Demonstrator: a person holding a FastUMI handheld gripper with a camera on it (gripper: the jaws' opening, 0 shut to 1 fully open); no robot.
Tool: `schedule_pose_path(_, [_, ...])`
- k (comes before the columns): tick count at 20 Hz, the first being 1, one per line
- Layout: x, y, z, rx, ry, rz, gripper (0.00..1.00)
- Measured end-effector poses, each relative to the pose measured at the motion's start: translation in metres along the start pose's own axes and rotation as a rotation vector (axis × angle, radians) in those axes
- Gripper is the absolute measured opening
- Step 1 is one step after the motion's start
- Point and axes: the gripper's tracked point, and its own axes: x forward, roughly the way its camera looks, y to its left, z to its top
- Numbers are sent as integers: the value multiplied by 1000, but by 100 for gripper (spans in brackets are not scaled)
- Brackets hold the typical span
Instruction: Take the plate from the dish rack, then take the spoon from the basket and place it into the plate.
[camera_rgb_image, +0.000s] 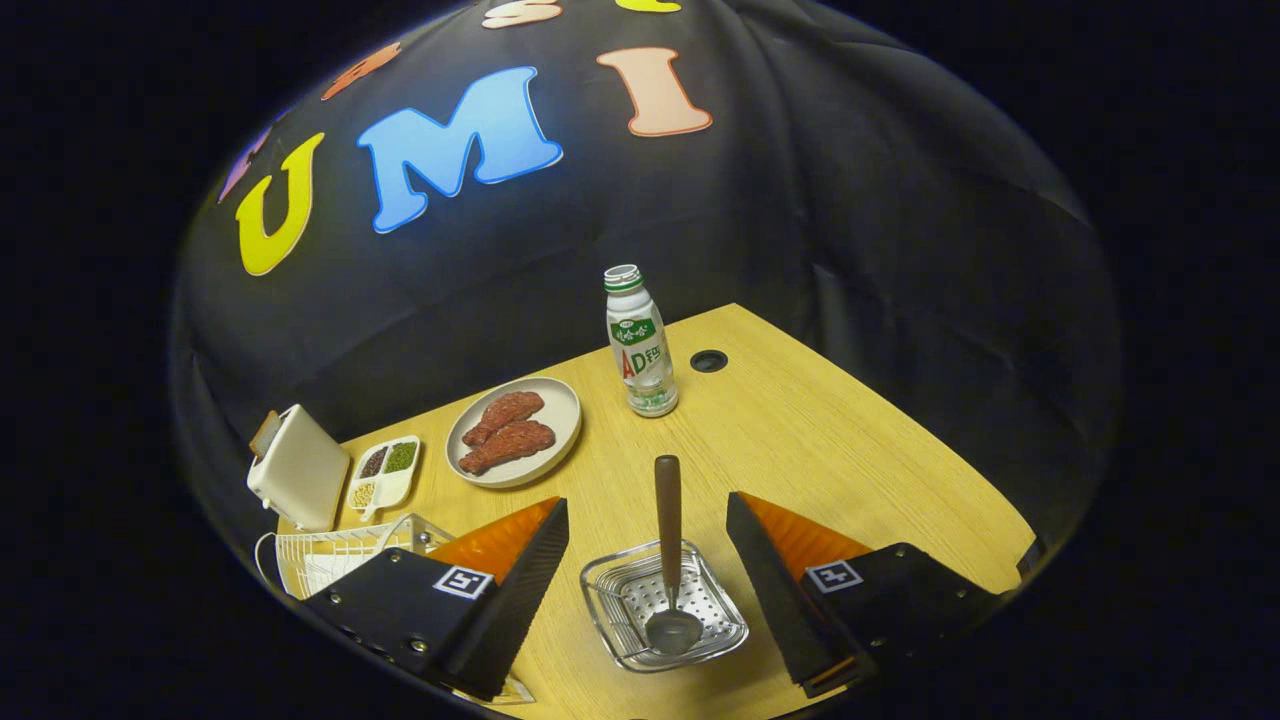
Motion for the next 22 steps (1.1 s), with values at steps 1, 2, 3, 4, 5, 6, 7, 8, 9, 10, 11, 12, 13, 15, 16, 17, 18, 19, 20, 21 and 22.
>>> schedule_pose_path(1, [8, -2, -1, 2, 11, 0, 98])
schedule_pose_path(2, [14, -5, -4, 2, 22, 0, 98])
schedule_pose_path(3, [20, -8, -6, -2, 35, -4, 98])
schedule_pose_path(4, [25, -10, -8, -10, 43, -3, 98])
schedule_pose_path(5, [30, -12, -11, -24, 52, -2, 96])
schedule_pose_path(6, [35, -13, -15, -40, 64, 0, 93])
schedule_pose_path(7, [37, -11, -18, -53, 74, 12, 89])
schedule_pose_path(8, [40, -11, -19, -65, 80, 12, 79])
schedule_pose_path(9, [43, -12, -22, -75, 88, 11, 77])
schedule_pose_path(10, [43, -9, -22, -77, 86, 24, 76])
schedule_pose_path(11, [45, -9, -20, -81, 83, 25, 70])
schedule_pose_path(12, [44, -4, -20, -79, 80, 50, 64])
schedule_pose_path(13, [45, 0, -19, -86, 80, 60, 47])
schedule_pose_path(15, [47, -1, -20, -116, 89, 57, 27])
schedule_pose_path(16, [48, 4, -20, -128, 90, 85, 26])
schedule_pose_path(17, [47, 4, -20, -147, 95, 79, 12])
schedule_pose_path(18, [45, 5, -20, -158, 98, 85, 12])
schedule_pose_path(19, [46, 5, -20, -158, 101, 76, 6])
schedule_pose_path(20, [46, 5, -21, -158, 97, 75, 6])
schedule_pose_path(21, [42, 3, -18, -163, 94, 70, 2])
schedule_pose_path(22, [45, 4, -19, -169, 88, 63, 1])
